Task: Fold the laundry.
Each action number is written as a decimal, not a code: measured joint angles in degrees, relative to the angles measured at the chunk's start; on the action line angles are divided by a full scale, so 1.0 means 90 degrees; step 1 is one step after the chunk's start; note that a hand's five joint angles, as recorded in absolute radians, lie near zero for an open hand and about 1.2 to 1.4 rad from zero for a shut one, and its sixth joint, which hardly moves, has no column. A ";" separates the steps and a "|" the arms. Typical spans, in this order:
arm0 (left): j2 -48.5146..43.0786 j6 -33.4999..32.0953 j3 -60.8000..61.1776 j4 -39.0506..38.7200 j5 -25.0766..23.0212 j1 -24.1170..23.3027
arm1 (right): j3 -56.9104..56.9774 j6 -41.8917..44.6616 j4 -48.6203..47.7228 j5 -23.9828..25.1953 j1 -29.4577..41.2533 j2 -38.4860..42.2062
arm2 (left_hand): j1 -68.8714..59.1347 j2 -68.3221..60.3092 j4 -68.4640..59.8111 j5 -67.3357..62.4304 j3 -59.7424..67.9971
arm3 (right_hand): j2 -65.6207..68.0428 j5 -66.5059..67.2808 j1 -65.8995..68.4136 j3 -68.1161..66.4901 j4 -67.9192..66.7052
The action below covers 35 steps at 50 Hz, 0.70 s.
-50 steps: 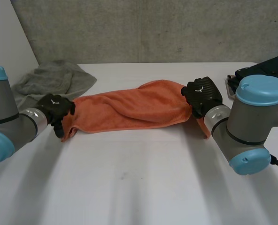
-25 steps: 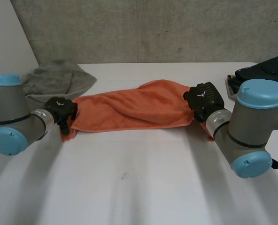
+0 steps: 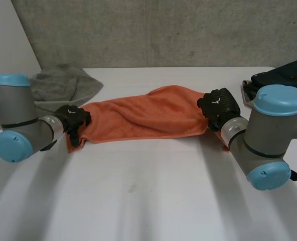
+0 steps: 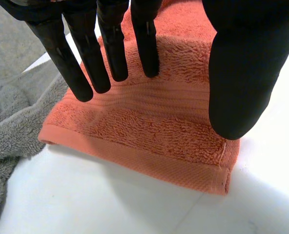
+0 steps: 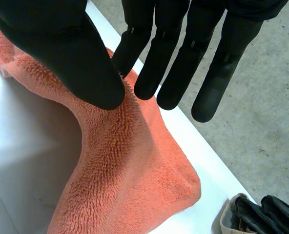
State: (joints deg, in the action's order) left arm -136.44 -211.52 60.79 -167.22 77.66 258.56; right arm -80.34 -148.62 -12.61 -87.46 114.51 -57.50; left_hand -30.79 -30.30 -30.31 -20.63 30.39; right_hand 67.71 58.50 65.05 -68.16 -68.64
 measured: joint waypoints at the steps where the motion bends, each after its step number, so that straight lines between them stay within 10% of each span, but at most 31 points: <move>1: 0.0003 0.0009 -0.0004 0.0000 -0.0003 -0.0002 | 0.0002 0.0003 0.0000 0.0000 0.0000 0.0002 | 0.0000 -0.0006 -0.0013 -0.0015 0.0003 | 0.0000 -0.0001 0.0000 0.0000 0.0000; 18: -0.0242 0.0170 -0.0655 0.0213 0.0184 -0.0180 | 0.0093 0.0091 0.0024 -0.0086 -0.0088 -0.0054 | -0.3906 -0.4231 -0.4248 -0.4005 0.4184 | 0.0000 -0.0001 0.0000 -0.0001 0.0000; 35: 0.3373 0.1132 -0.0028 0.0587 0.0231 -0.0036 | 0.0996 -0.0281 0.1799 0.0192 -0.0653 -0.2013 | -0.3906 -0.4234 -0.4255 -0.4005 0.4184 | 0.0000 -0.0001 0.0000 0.0000 -0.0001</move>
State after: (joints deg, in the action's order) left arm -106.09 -201.33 60.54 -161.94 79.73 258.24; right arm -71.38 -151.15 3.58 -85.73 108.64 -75.61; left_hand -65.94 -68.41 -68.61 -56.67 68.05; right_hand 67.71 58.50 65.05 -68.16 -68.65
